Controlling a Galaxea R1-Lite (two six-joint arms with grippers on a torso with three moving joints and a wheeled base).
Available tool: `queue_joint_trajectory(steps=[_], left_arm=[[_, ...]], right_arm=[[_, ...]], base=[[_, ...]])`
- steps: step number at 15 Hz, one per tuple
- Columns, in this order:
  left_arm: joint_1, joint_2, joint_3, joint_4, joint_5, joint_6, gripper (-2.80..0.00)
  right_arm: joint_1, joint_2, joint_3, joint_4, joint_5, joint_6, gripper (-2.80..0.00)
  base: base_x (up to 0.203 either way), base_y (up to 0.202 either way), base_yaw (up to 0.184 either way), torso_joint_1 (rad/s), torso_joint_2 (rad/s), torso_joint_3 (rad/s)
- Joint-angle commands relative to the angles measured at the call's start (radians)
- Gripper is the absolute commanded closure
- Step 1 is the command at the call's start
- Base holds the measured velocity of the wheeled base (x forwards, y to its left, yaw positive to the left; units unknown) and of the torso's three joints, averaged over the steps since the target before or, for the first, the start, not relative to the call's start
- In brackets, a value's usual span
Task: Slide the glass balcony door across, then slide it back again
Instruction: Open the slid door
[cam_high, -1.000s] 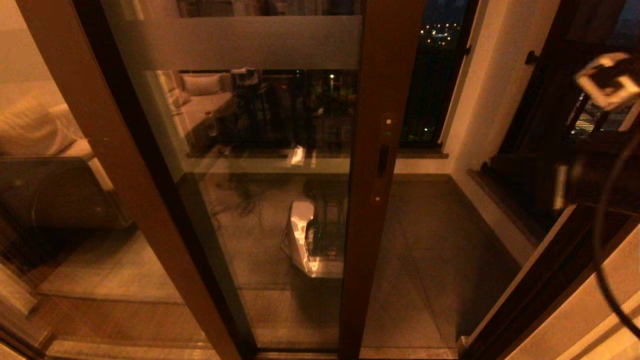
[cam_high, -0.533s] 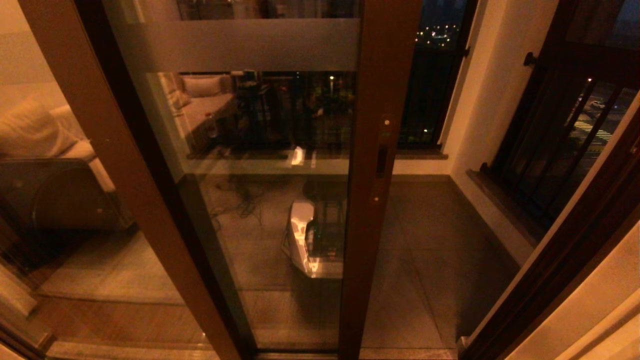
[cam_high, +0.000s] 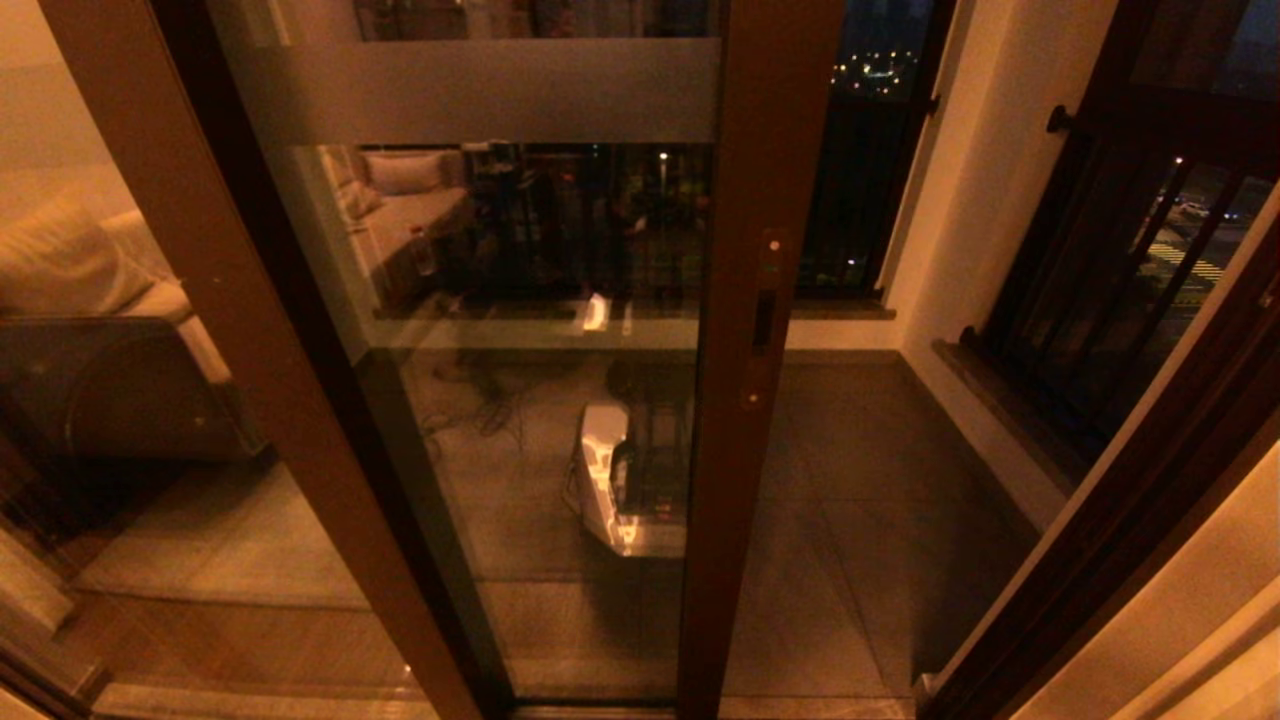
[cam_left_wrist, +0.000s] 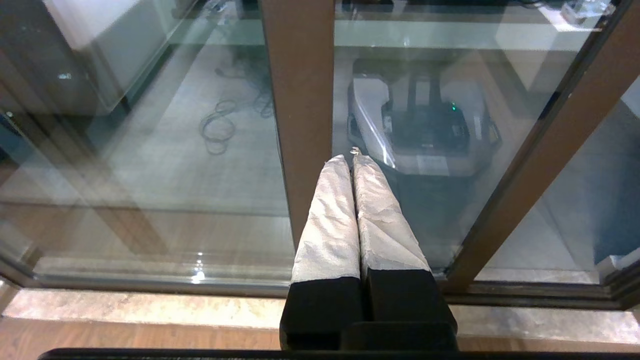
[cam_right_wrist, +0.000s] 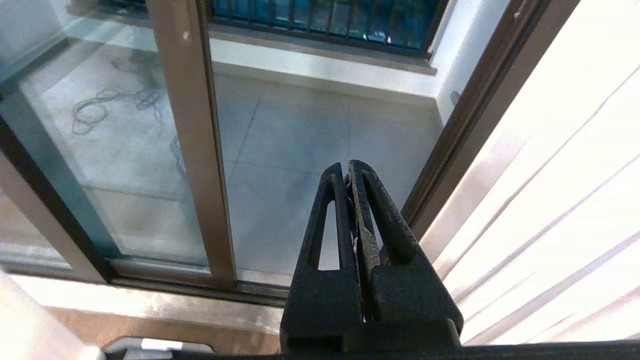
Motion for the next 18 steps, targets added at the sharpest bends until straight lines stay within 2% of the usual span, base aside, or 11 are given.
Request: queue_joint_trajectory(steps=[1,4,6,8,10,11,12,16,18], left_arm=[[0.001,0.001,0.000,0.001,0.000,0.000,0.00],[0.001,0.001,0.000,0.001,0.000,0.000,0.00],[0.001,0.001,0.000,0.001,0.000,0.000,0.00],[0.001,0.001,0.000,0.001,0.000,0.000,0.00],[0.001,0.001,0.000,0.001,0.000,0.000,0.00],[0.001,0.001,0.000,0.001,0.000,0.000,0.00],[0.001,0.001,0.000,0.001,0.000,0.000,0.00],[0.001,0.001,0.000,0.001,0.000,0.000,0.00],[0.001,0.001,0.000,0.001,0.000,0.000,0.00]], right_arm=[[-0.005,-0.124,0.072,0.005,0.017,-0.006,0.00],[-0.007,-0.176,0.204,0.002,0.051,0.008,0.00],[-0.007,-0.176,0.366,-0.060,0.054,0.025,0.00],[-0.007,-0.176,0.610,-0.259,0.049,0.040,0.00],[-0.007,-0.176,0.851,-0.586,0.023,0.037,0.00],[-0.007,-0.176,0.928,-0.703,-0.004,0.028,0.00],[-0.007,-0.176,0.973,-0.797,-0.028,0.032,0.00],[-0.007,-0.176,0.976,-0.804,-0.057,0.123,0.00],[-0.007,-0.176,0.977,-0.808,-0.061,0.131,0.00]], base=[[0.000,0.000,0.000,0.000,0.00,0.000],[0.000,0.000,0.000,0.000,0.00,0.000],[0.000,0.000,0.000,0.000,0.00,0.000],[0.000,0.000,0.000,0.000,0.00,0.000],[0.000,0.000,0.000,0.000,0.00,0.000],[0.000,0.000,0.000,0.000,0.00,0.000],[0.000,0.000,0.000,0.000,0.00,0.000],[0.000,0.000,0.000,0.000,0.00,0.000],[0.000,0.000,0.000,0.000,0.00,0.000]])
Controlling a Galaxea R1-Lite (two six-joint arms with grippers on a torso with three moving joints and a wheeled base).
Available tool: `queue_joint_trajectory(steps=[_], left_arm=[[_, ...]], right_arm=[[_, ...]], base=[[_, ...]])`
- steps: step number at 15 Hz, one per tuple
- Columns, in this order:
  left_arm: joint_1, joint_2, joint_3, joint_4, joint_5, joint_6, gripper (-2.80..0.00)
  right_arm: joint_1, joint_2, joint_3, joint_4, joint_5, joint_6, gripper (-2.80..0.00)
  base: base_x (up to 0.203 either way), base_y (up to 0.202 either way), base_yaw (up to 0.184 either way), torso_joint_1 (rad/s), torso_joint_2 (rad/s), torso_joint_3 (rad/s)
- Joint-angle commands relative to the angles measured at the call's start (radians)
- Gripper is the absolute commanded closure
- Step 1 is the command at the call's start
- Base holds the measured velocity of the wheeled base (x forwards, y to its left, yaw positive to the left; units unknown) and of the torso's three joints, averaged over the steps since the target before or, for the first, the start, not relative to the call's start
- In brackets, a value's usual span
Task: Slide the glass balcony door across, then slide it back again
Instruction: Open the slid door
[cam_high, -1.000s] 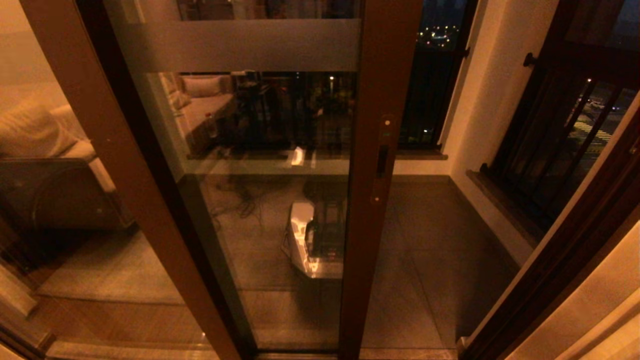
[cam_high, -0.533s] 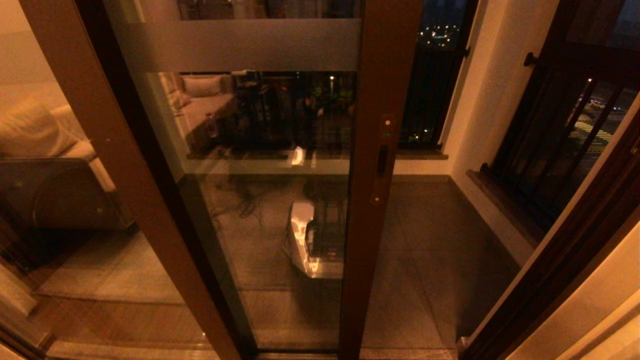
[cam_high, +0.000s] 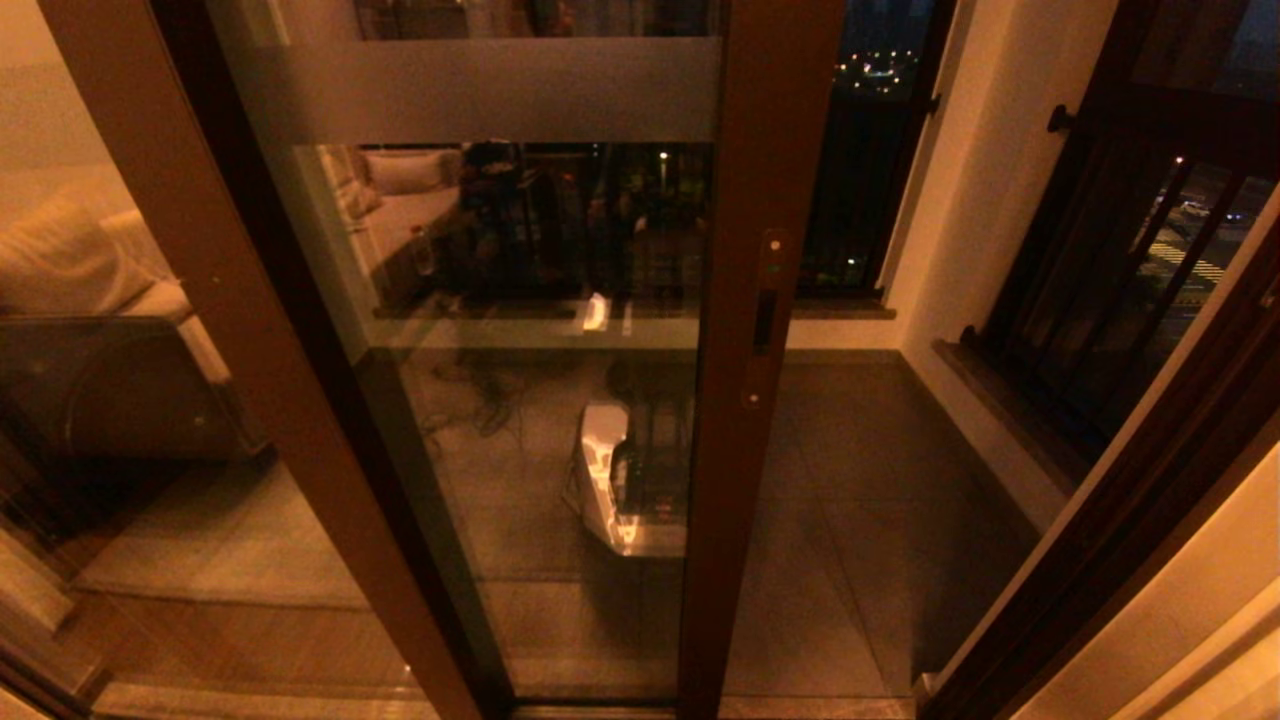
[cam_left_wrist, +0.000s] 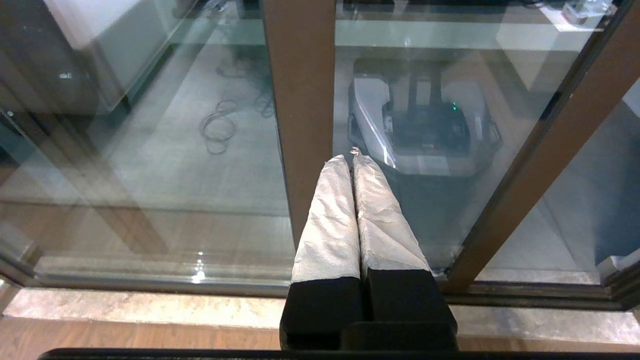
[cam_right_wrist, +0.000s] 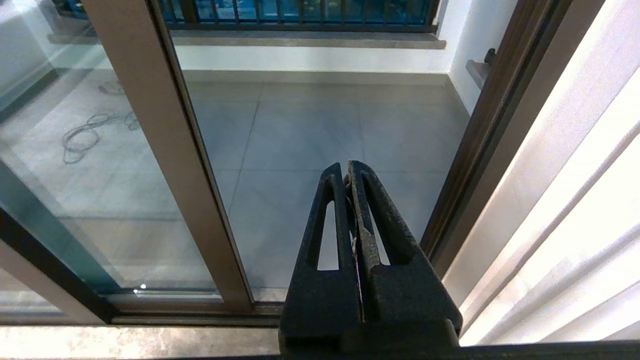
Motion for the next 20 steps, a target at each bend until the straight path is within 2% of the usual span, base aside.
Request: queue_joint_trajectory(steps=[1,4,6,9,12,13,14,15,16,18,20], left_arm=[[0.000,0.001,0.000,0.001,-0.004,0.003,0.00],[0.000,0.001,-0.018,0.003,0.011,0.031,0.00],[0.001,0.036,-0.138,0.004,0.007,0.032,0.00],[0.002,0.308,-0.402,0.003,-0.048,0.033,0.00],[-0.008,0.691,-0.756,0.012,-0.159,0.031,0.00],[-0.042,0.820,-0.892,0.029,-0.186,0.029,0.00],[-0.111,0.944,-1.025,0.061,-0.187,0.020,0.00],[-0.213,1.047,-1.126,0.092,-0.158,0.002,0.00],[-0.355,1.153,-1.215,0.119,-0.087,-0.021,0.00],[-0.602,1.350,-1.344,0.156,0.107,-0.057,0.00],[-0.811,1.503,-1.424,0.209,0.262,-0.084,0.00]], right_arm=[[0.000,0.000,0.005,0.005,0.002,0.000,0.00],[0.000,0.000,0.005,0.004,0.002,0.000,0.00],[0.000,0.000,0.005,0.005,0.000,0.000,0.00],[0.000,0.000,0.005,0.005,0.002,0.000,0.00],[0.000,0.000,0.005,0.005,0.001,0.000,0.00],[0.001,0.000,0.005,0.005,0.002,0.000,0.00],[0.000,0.000,0.005,0.005,0.001,0.000,0.00],[0.000,0.000,0.005,0.004,0.002,0.000,0.00],[0.000,0.000,0.005,0.004,0.002,0.000,0.00],[0.000,0.000,0.005,0.004,0.000,0.000,0.00],[0.000,0.000,0.005,0.003,0.002,0.000,0.00]], base=[[0.000,0.000,0.000,0.000,0.00,0.000],[0.000,0.000,0.000,0.000,0.00,0.000],[0.000,0.000,0.000,0.000,0.00,0.000],[0.000,0.000,0.000,0.000,0.00,0.000],[0.000,0.000,0.000,0.000,0.00,0.000],[0.000,0.000,0.000,0.000,0.00,0.000],[0.000,0.000,0.000,0.000,0.00,0.000],[0.000,0.000,0.000,0.000,0.00,0.000],[0.000,0.000,0.000,0.000,0.00,0.000],[0.000,0.000,0.000,0.000,0.00,0.000],[0.000,0.000,0.000,0.000,0.00,0.000]])
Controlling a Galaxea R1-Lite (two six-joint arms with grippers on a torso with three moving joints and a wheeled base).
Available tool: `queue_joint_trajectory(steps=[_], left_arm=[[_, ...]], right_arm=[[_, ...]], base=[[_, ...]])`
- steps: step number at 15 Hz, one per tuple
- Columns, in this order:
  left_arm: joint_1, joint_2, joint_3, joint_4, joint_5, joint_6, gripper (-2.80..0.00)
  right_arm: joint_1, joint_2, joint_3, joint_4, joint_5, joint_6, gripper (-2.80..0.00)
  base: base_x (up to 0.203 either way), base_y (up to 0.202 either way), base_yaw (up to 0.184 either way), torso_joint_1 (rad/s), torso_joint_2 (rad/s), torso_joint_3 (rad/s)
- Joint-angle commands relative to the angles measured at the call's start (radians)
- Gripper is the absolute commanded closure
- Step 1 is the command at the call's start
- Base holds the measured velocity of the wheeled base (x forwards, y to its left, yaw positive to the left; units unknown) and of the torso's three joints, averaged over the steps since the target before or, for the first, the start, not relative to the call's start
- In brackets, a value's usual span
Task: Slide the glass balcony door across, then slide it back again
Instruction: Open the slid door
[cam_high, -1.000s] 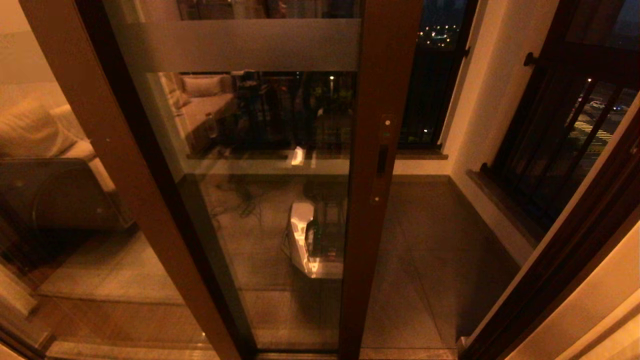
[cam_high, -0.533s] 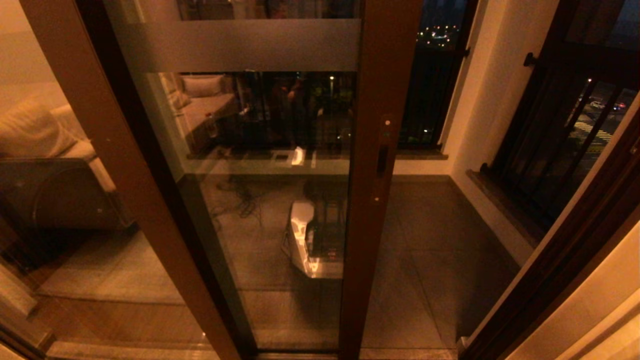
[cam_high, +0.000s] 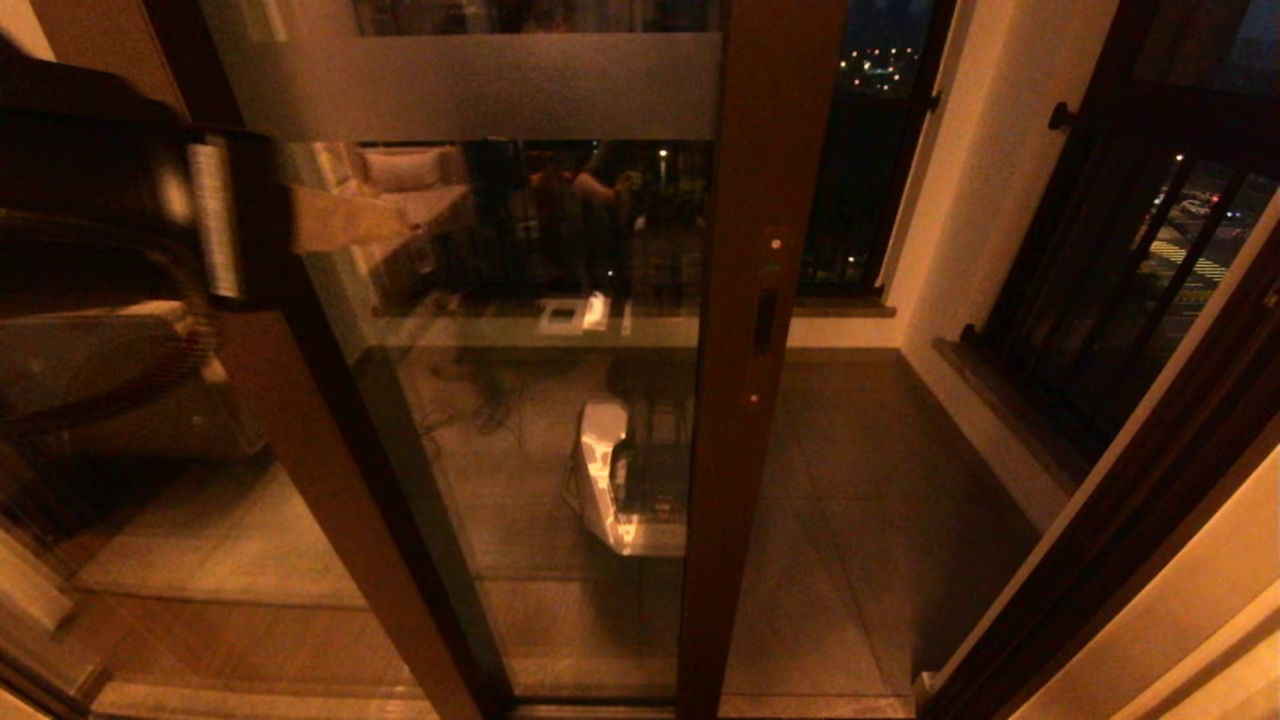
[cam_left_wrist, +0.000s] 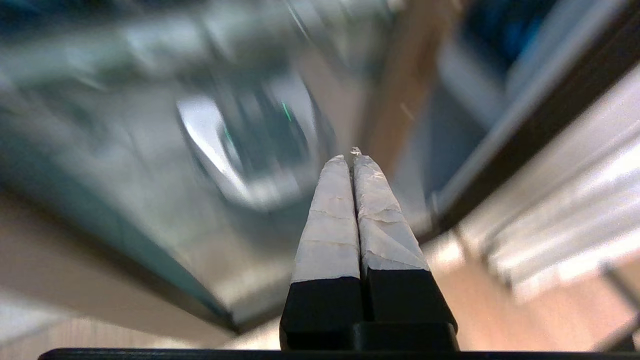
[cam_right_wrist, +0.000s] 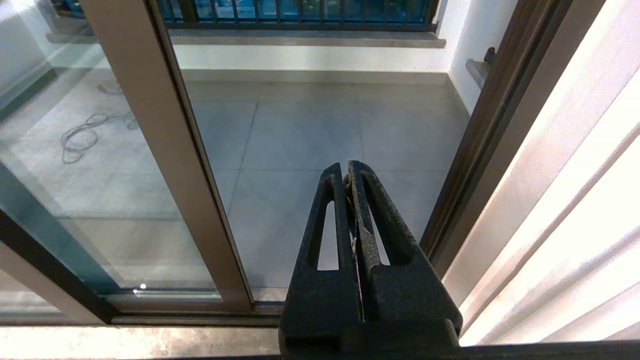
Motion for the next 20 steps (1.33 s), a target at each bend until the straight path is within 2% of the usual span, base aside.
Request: queue_joint_trajectory(steps=[1,4,6,11,14,17,20], left_arm=[[-0.160,0.238,-0.070,0.031,0.129,-0.019,0.00],[-0.241,0.395,-0.214,0.036,0.201,-0.127,0.00],[-0.287,0.474,-0.287,-0.028,0.217,-0.155,0.00],[-0.377,0.636,-0.362,-0.242,0.214,-0.150,0.00],[-0.381,0.725,-0.417,-0.264,0.215,-0.140,0.00],[-0.377,0.808,-0.440,-0.412,0.220,-0.135,0.00],[-0.347,0.890,-0.453,-0.550,0.225,-0.086,0.00]], right_arm=[[0.000,0.000,0.003,0.001,0.001,-0.001,0.00],[0.000,0.000,0.003,0.001,0.001,-0.001,0.00],[0.000,0.000,0.003,0.000,0.000,-0.001,0.00],[0.000,0.000,0.003,0.001,0.000,-0.001,0.00],[0.000,0.000,0.003,0.000,0.001,-0.001,0.00],[0.000,0.000,0.003,0.000,0.000,-0.001,0.00],[0.000,0.000,0.003,0.000,0.001,-0.001,0.00]], base=[[0.000,0.000,0.000,0.000,0.00,0.000],[0.000,0.000,0.000,0.000,0.00,0.000],[0.000,0.000,0.000,0.000,0.00,0.000],[0.000,0.000,0.000,0.000,0.00,0.000],[0.000,0.000,0.000,0.000,0.00,0.000],[0.000,0.000,0.000,0.000,0.00,0.000],[0.000,0.000,0.000,0.000,0.00,0.000]])
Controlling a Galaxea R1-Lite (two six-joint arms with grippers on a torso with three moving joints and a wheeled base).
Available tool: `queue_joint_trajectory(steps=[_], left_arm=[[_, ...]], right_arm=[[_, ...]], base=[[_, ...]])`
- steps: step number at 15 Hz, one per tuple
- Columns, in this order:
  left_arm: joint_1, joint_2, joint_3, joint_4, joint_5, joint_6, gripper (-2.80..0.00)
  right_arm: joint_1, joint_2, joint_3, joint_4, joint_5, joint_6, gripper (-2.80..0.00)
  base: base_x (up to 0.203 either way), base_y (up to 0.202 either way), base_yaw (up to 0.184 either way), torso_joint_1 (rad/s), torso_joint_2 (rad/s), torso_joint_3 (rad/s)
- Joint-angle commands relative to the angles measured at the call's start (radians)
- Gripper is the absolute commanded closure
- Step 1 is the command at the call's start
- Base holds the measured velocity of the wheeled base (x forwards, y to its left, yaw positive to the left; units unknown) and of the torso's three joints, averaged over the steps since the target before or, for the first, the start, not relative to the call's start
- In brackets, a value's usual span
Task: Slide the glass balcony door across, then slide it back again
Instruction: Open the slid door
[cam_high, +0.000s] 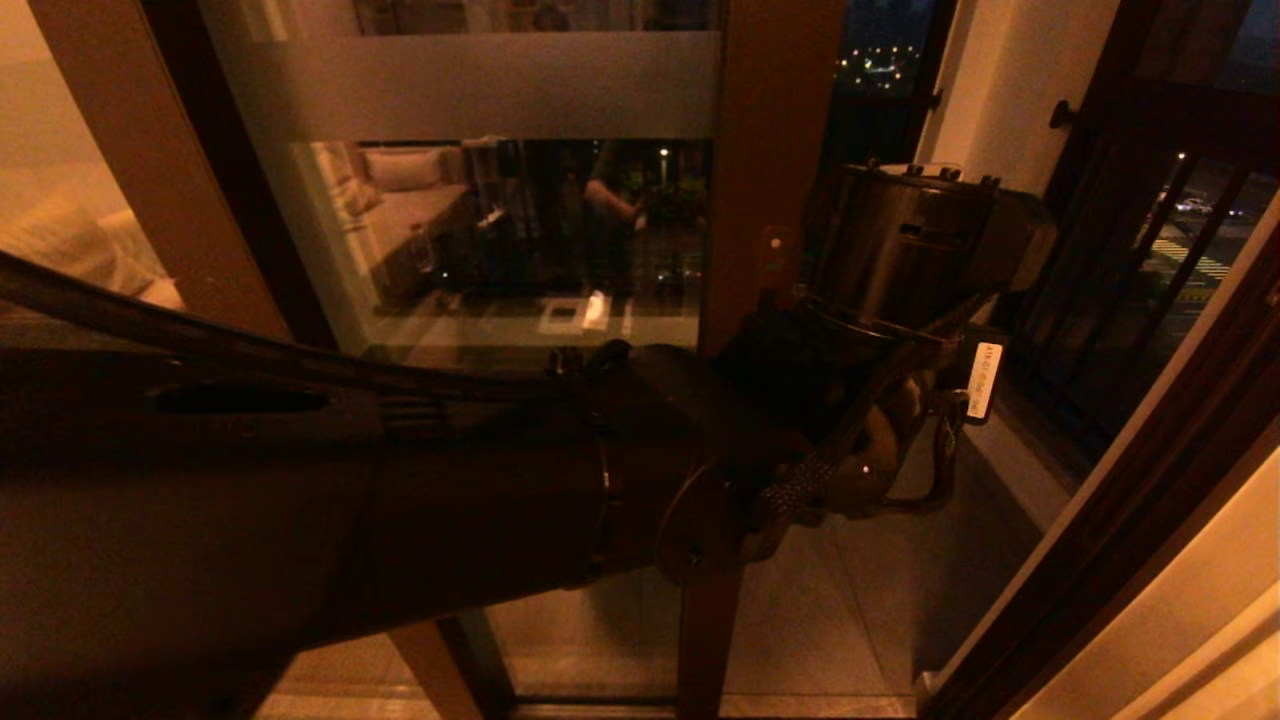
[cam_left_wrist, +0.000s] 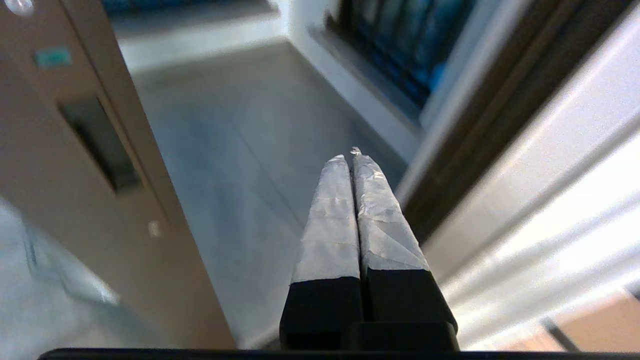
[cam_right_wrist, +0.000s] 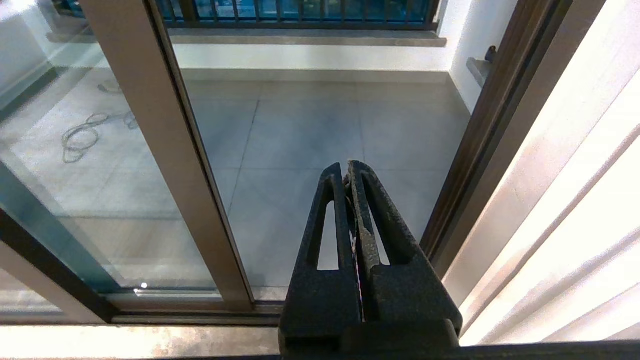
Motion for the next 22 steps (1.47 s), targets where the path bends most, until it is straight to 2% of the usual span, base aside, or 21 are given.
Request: queue_joint_trajectory(steps=[1,3,4,8,11,14,22], left_arm=[[0.023,0.080,-0.031,-0.041,0.003,0.011,0.00],[0.055,0.144,-0.080,-0.052,0.014,0.021,0.00],[0.076,0.168,-0.086,-0.062,0.020,0.048,0.00],[0.145,0.249,-0.093,-0.209,0.020,0.125,0.00],[0.163,0.268,-0.095,-0.221,0.021,0.155,0.00],[0.189,0.293,-0.095,-0.298,0.025,0.232,0.00],[0.223,0.271,-0.095,-0.300,0.063,0.246,0.00]], right_arm=[[0.000,0.000,0.003,-0.001,-0.001,-0.001,0.00],[0.001,0.000,0.003,0.000,0.000,-0.001,0.00],[0.000,0.000,0.003,0.001,0.000,-0.001,0.00],[0.000,0.000,0.003,0.000,0.001,-0.001,0.00],[0.000,0.000,0.003,-0.001,0.001,-0.001,0.00],[0.000,0.000,0.003,0.000,0.000,-0.001,0.00],[0.000,0.000,0.003,0.001,0.000,-0.001,0.00]], base=[[0.000,0.000,0.000,0.000,0.00,0.000],[0.000,0.000,0.000,0.000,0.00,0.000],[0.000,0.000,0.000,0.000,0.00,0.000],[0.000,0.000,0.000,0.000,0.00,0.000],[0.000,0.000,0.000,0.000,0.00,0.000],[0.000,0.000,0.000,0.000,0.00,0.000],[0.000,0.000,0.000,0.000,0.00,0.000]])
